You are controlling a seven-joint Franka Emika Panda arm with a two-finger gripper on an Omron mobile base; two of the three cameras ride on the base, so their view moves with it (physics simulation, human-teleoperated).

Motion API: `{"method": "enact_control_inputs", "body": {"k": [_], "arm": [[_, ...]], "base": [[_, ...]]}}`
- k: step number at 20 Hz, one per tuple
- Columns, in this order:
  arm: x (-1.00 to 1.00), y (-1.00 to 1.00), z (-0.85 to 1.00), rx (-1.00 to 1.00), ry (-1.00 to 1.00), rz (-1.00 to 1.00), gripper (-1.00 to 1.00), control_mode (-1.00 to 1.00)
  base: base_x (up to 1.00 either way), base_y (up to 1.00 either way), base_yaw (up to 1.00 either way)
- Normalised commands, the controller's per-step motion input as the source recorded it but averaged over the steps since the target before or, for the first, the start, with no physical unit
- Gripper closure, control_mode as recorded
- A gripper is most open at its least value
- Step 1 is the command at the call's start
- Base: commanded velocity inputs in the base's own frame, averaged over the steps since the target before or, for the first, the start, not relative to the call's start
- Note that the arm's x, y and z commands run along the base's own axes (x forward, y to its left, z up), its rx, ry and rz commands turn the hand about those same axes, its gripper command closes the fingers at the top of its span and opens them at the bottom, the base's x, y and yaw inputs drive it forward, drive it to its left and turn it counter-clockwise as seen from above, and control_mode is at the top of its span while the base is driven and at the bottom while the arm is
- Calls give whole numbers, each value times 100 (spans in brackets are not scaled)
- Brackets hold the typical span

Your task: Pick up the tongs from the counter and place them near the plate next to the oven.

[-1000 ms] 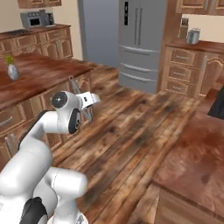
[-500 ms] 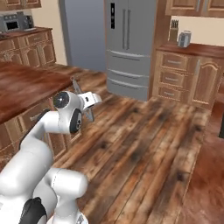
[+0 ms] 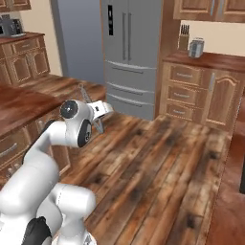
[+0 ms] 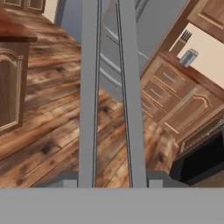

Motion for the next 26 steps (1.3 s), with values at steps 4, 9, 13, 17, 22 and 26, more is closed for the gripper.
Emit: {"method": "enact_control_inputs", "body": {"k": [4,9,13,17,22,26], "arm": [[0,0,0,0,0,0,100,100],[0,0,0,0,0,0,100,100],[0,0,0,0,0,0,100,100],[0,0,0,0,0,0,100,100],[0,0,0,0,0,0,100,100],[0,0,0,0,0,0,100,100]], "base": [[100,9,1],[100,18,6],[100,14,15],[100,4,23],[100,0,29],[100,0,37]]}}
